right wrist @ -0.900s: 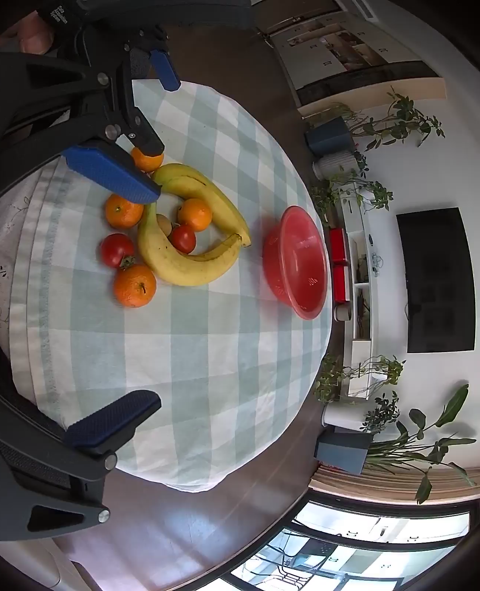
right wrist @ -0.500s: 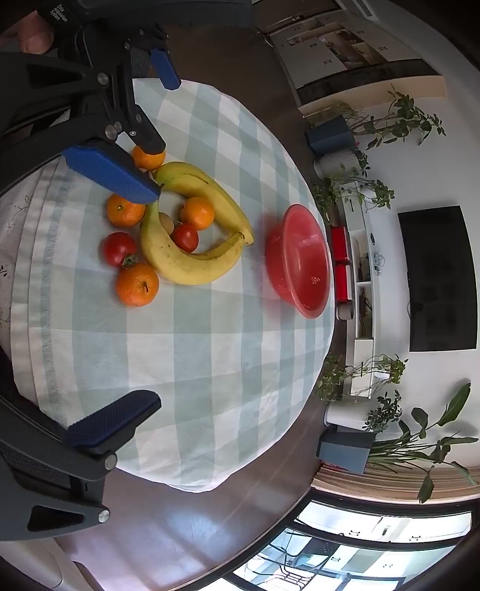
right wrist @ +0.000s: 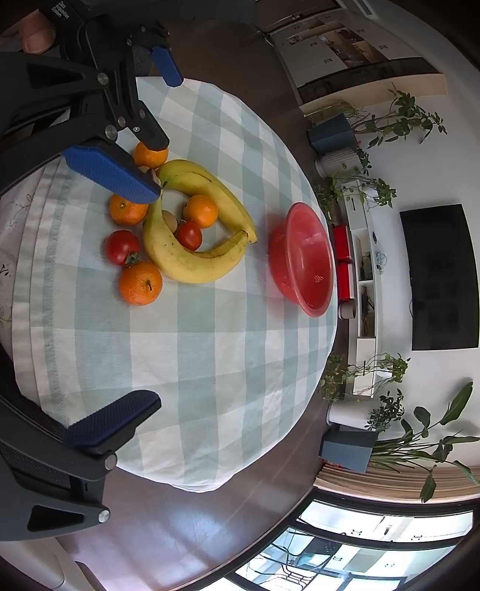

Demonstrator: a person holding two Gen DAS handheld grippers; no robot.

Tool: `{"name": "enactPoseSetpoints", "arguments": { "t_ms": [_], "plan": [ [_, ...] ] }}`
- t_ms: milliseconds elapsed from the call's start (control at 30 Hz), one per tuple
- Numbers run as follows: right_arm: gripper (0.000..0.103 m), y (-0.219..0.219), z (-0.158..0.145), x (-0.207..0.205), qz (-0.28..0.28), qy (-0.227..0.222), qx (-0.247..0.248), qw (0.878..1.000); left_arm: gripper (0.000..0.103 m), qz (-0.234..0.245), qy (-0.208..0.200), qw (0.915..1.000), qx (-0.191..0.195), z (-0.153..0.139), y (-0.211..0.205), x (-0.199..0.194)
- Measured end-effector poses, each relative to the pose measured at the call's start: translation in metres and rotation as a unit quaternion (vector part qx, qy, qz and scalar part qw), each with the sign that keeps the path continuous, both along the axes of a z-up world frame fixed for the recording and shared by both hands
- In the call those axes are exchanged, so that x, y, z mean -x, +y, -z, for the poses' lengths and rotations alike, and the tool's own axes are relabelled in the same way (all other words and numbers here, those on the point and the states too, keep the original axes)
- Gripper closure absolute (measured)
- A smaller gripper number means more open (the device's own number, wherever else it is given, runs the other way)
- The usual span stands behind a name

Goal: Organize fruits

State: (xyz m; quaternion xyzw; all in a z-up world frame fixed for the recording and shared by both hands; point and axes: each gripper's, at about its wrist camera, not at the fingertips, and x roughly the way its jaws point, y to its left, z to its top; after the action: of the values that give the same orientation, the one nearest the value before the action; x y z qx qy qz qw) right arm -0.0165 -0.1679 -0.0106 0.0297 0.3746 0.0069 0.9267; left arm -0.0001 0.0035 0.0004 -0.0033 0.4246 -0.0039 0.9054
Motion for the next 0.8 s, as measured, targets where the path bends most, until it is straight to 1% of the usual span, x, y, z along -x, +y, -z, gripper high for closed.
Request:
{"name": "enactPoseSetpoints", "arguments": {
  "t_ms": [167, 200, 800],
  "plan": [
    [0.000, 0.002, -0.005, -0.002, -0.001, 0.001, 0.000, 1.000, 0.000, 0.000, 0.000, 1.0000, 0.000, 0.001, -0.002, 0.000],
    [0.000, -0.002, 0.006, 0.003, 0.000, 0.001, 0.000, 1.000, 0.000, 0.000, 0.000, 1.0000, 0.000, 0.000, -0.002, 0.000],
    [0.000, -0.001, 0.005, 0.001, 0.000, 0.004, 0.000, 1.000, 0.000, 0.000, 0.000, 1.0000, 0.000, 0.000, -0.002, 0.000]
  ]
}}
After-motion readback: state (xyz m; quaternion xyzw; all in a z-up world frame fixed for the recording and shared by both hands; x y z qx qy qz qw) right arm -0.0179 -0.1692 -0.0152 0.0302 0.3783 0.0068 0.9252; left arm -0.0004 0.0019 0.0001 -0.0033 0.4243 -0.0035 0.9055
